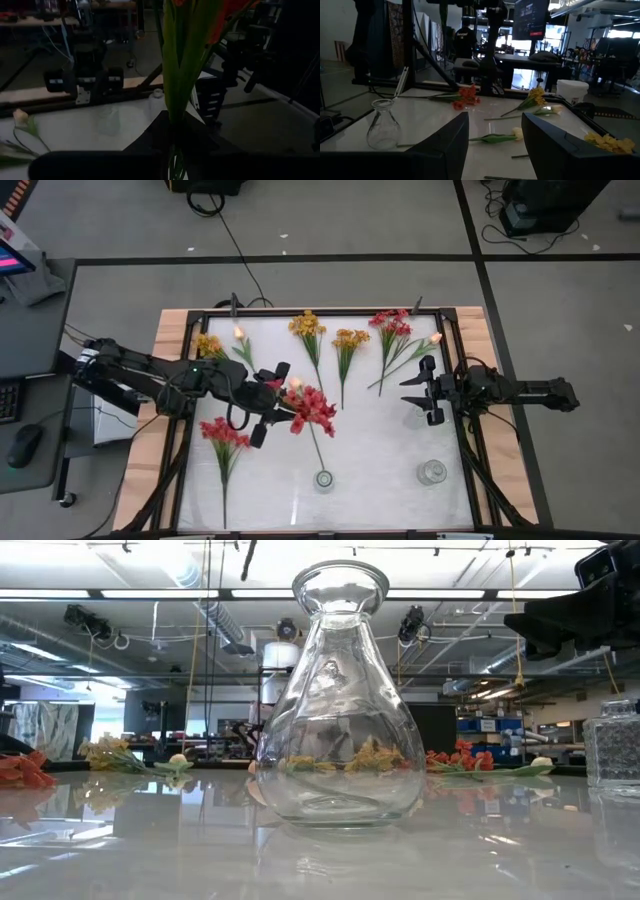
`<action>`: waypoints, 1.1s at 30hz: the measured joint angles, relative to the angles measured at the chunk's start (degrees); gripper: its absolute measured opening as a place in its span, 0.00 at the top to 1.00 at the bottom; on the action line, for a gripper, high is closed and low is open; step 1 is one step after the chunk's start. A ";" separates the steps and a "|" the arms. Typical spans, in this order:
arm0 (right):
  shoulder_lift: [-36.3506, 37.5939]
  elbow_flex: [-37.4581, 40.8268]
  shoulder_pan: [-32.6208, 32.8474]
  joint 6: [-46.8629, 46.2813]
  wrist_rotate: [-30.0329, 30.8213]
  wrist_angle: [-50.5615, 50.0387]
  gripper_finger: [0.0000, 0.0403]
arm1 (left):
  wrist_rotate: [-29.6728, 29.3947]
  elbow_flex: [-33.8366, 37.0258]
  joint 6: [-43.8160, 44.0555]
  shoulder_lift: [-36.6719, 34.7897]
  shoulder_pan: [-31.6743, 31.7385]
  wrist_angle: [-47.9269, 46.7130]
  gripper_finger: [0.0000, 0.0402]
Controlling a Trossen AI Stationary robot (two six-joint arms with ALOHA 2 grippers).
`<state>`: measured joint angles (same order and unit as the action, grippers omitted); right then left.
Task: Sort flowers into vase by color
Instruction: Put the bottom right pink flowers into the bottom right transparent vase
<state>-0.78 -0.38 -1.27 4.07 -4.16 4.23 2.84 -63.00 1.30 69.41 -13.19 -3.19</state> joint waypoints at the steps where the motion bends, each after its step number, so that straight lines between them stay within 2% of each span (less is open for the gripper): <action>1: -0.01 0.00 -0.01 0.00 0.00 -0.02 0.52 | 0.04 0.00 -0.63 -0.03 0.00 0.16 0.90; 9: -0.01 0.01 0.01 0.01 -0.01 -0.02 0.52 | 1.41 0.48 -3.02 -0.02 -1.06 1.81 0.90; 15: 0.01 0.01 0.01 -0.01 -0.02 -0.02 0.52 | 1.62 8.37 -2.12 -0.04 -3.22 15.91 0.90; 24: 0.01 0.00 0.01 0.01 0.00 -0.02 0.52 | 1.57 20.22 2.69 -0.04 -3.85 32.03 0.90; 28: 0.01 0.01 0.02 0.00 -0.02 -0.01 0.52 | 1.75 23.16 3.46 -0.04 -4.61 37.66 0.90; 33: 0.01 0.00 0.02 -0.02 0.00 -0.04 0.52 | 5.81 25.19 4.98 0.94 -5.45 43.89 0.90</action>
<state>-0.78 -0.38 -1.26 4.05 -4.16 4.19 8.65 -37.82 6.28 70.34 -18.64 40.70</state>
